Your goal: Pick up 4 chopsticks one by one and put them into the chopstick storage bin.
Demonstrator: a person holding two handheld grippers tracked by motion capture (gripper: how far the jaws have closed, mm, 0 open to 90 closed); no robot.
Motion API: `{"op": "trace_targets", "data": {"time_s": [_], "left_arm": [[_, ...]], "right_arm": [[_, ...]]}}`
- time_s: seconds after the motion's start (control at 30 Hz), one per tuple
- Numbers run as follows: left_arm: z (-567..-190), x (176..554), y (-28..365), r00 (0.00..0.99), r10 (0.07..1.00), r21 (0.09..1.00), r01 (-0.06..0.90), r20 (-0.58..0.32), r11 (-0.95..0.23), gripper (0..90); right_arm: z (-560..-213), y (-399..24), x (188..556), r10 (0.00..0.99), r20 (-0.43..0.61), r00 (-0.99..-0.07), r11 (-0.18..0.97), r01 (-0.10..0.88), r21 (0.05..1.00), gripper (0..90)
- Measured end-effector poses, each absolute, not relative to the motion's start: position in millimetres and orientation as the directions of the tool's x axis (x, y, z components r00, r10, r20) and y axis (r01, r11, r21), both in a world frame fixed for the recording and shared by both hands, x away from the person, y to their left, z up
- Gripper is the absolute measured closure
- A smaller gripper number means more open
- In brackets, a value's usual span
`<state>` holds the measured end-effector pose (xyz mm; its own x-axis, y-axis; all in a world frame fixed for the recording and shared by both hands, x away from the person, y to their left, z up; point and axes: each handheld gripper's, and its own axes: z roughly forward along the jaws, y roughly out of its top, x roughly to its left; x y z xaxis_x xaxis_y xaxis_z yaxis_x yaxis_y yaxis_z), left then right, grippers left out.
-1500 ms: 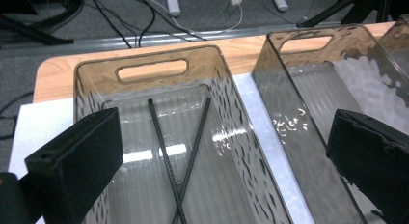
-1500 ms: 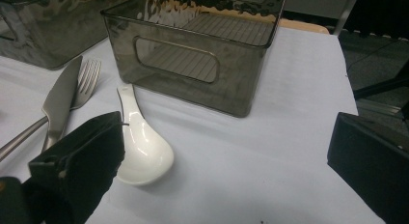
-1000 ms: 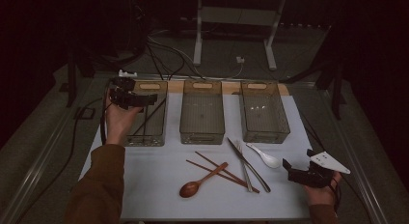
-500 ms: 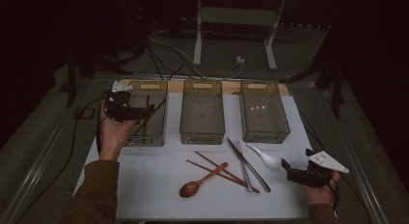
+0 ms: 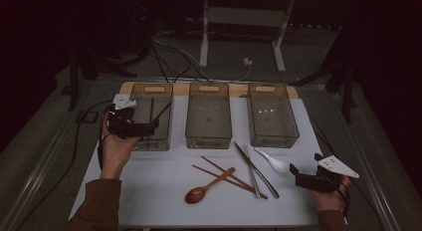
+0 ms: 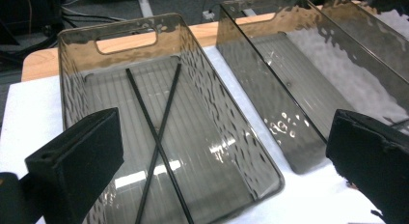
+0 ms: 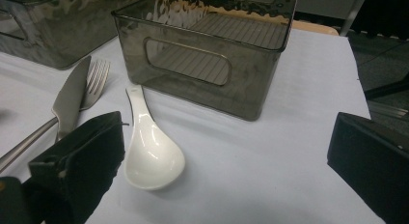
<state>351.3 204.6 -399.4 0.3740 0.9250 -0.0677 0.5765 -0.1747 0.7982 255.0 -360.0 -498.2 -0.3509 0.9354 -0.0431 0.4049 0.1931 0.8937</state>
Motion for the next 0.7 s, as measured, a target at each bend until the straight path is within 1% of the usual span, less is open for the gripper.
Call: {"op": "trace_targets", "data": {"time_s": [0.13, 0.53, 0.7], "left_arm": [[-401.5, 343.8, 204.1, 0.374, 0.926, 0.803, 0.568, -0.057, -0.18, 0.9], [-417.2, 319.6, 216.0, 0.363, 0.927, 0.814, 0.564, -0.093, -0.14, 0.8], [-423.1, 308.8, 218.6, 0.367, 0.926, 0.82, 0.554, -0.084, -0.145, 0.8]], "right_arm": [[-498.3, -360.2, 255.1, 0.936, -0.042, -0.351, 0.192, 0.405, 0.894, 0.0], [-492.7, -361.3, 254.6, 0.932, -0.018, -0.361, 0.172, 0.4, 0.9, 0.0], [-482.1, -356.5, 258.6, 0.918, -0.023, -0.397, 0.197, 0.405, 0.893, 0.0]]}}
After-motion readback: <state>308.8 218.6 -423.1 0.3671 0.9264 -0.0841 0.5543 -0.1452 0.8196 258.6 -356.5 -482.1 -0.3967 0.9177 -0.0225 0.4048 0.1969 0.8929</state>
